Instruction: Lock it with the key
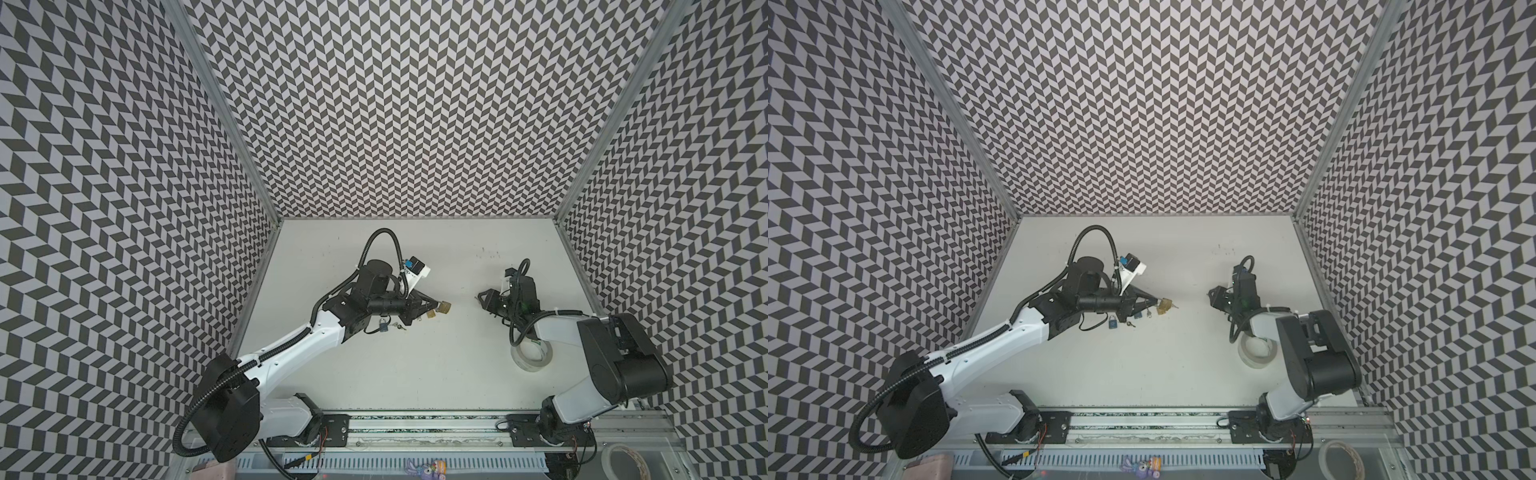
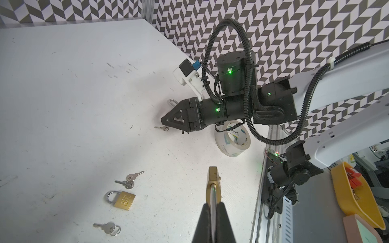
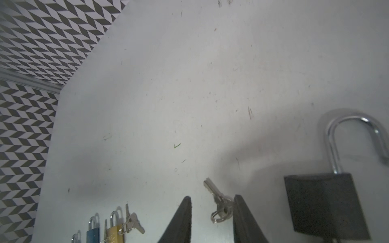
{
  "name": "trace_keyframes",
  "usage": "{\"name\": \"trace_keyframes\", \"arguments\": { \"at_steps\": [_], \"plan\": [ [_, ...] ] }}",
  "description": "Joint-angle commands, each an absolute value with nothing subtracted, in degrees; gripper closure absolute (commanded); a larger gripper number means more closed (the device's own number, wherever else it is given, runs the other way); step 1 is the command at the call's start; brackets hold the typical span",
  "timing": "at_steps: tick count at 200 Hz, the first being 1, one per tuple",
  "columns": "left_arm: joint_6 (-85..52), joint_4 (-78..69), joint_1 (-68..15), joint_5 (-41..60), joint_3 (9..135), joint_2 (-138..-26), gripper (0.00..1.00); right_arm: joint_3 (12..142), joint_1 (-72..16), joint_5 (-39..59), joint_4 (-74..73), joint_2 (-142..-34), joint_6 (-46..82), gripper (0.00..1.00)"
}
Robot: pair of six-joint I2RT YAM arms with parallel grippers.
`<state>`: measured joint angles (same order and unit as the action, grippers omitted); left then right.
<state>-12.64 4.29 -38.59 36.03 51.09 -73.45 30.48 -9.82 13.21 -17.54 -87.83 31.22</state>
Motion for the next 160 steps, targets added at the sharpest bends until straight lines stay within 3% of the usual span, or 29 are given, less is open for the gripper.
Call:
{"name": "trace_keyframes", "arguments": {
  "at_steps": [1,22,61,89,118,160],
  "plan": [
    [-15.12,-1.61,-34.94,42.37,49.12,-69.83,1.0,29.58,-9.47,9.16,-16.39,-80.11,30.48,0.63],
    [-18.9,-7.7,-30.68,48.25,46.22,-67.81,1.0,27.95,-9.65,12.36,-17.23,-71.77,27.46,0.63],
    [-28.22,-22.54,-25.94,55.83,41.02,-65.2,1.0,26.11,-9.96,40.08,-28.34,-60.92,27.42,0.62],
    [-33.18,-32.71,-25.51,58.25,38.31,-64.18,1.0,29.66,-11.71,55.56,-34.97,-59.6,33.3,0.55],
    [-37.68,-41.94,-25.49,60.55,36.27,-63.34,1.0,34.92,-17.97,61.56,-34.86,-60.19,34.24,0.42],
    [-37.21,-41.94,-26.2,61.59,36.46,-61.89,1.0,38.5,-24.08,61.04,-33.27,-60.81,33.97,0.4]
  ]
}}
